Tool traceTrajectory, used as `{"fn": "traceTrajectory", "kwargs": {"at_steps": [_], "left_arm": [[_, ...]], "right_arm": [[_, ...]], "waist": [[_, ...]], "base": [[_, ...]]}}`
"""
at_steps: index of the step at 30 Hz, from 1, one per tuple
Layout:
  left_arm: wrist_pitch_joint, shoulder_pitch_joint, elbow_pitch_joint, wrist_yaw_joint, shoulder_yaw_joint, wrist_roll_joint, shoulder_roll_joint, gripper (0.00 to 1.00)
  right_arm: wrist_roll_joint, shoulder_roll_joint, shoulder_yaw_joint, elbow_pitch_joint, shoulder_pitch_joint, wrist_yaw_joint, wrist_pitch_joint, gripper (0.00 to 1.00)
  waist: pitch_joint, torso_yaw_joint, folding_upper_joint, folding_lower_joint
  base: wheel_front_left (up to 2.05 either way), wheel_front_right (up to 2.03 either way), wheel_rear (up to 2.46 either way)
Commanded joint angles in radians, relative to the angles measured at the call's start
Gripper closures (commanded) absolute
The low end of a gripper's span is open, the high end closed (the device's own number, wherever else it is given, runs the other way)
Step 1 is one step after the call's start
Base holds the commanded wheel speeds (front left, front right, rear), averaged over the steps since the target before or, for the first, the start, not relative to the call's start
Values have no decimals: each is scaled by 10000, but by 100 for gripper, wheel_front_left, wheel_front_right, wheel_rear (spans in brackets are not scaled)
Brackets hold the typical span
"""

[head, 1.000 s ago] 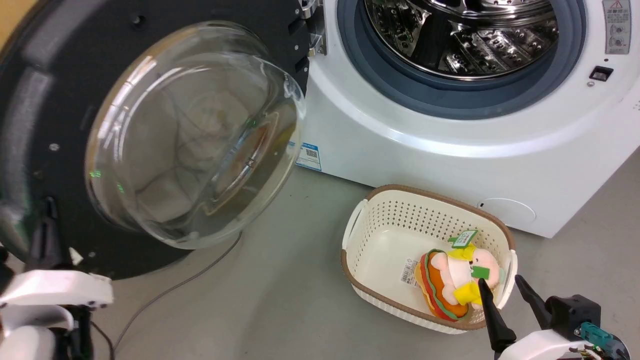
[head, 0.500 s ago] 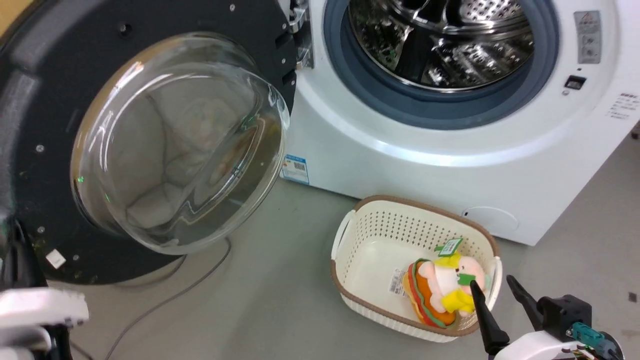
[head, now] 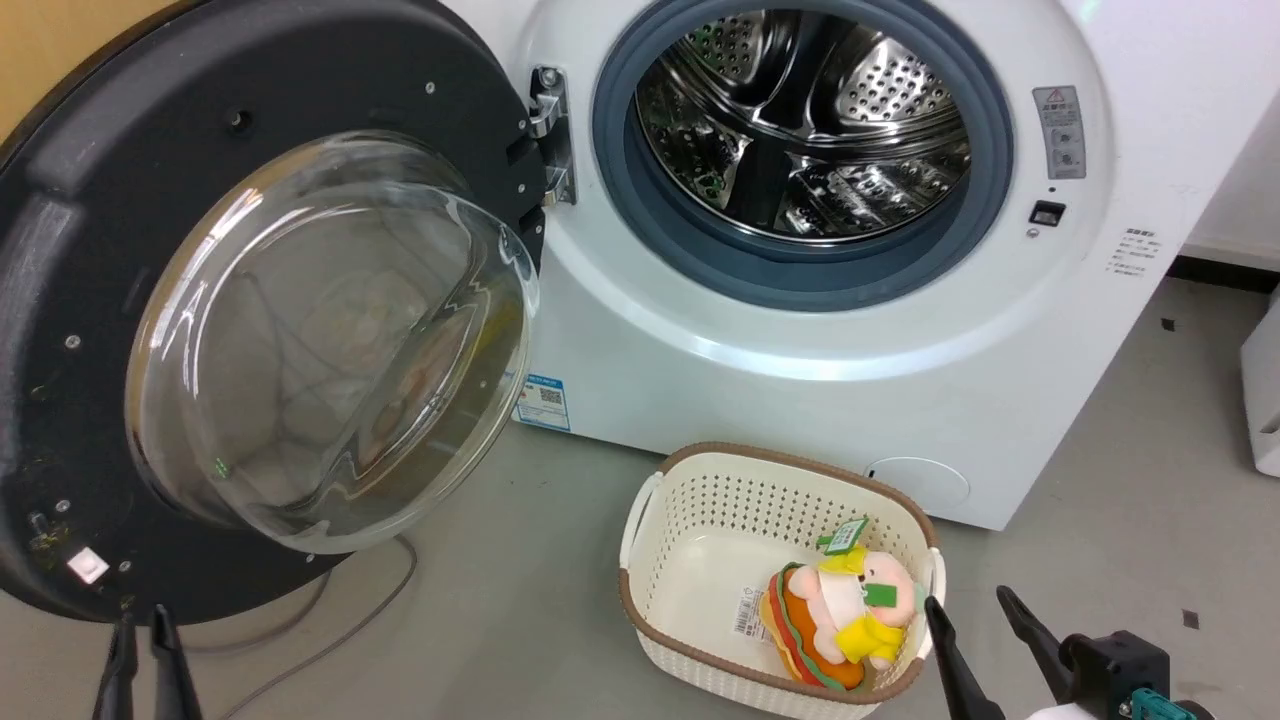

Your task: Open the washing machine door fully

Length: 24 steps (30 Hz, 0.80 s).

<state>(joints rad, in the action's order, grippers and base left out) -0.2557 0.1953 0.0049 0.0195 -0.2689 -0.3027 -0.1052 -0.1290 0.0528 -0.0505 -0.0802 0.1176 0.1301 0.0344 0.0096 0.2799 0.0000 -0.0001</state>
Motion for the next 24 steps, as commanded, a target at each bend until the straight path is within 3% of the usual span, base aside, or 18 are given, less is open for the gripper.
{"fn": "traceTrajectory", "kwargs": {"at_steps": [1,8,12,24], "left_arm": [[-2,159,-173,-83,78,68,61,0],[238,606,-955,-547,664,649,231,0],[324,551,-1161,-583,1130,722,317,0],[833,-308,-754,-224,2313,1118,172,0]], "right_arm": [[7,-26,-24,79,115,6,31,0],[111,-26,-25,235,219,6,82,0],[195,-26,-47,361,187,6,129,0],[634,-26,28,1124,-124,6,85,0]], "waist": [[-42,-54,0,1],[-133,-213,0,1],[-165,-438,0,1],[-160,-1882,0,1]], "base": [[0,0,0],[0,0,0],[0,0,0],[0,0,0]]}}
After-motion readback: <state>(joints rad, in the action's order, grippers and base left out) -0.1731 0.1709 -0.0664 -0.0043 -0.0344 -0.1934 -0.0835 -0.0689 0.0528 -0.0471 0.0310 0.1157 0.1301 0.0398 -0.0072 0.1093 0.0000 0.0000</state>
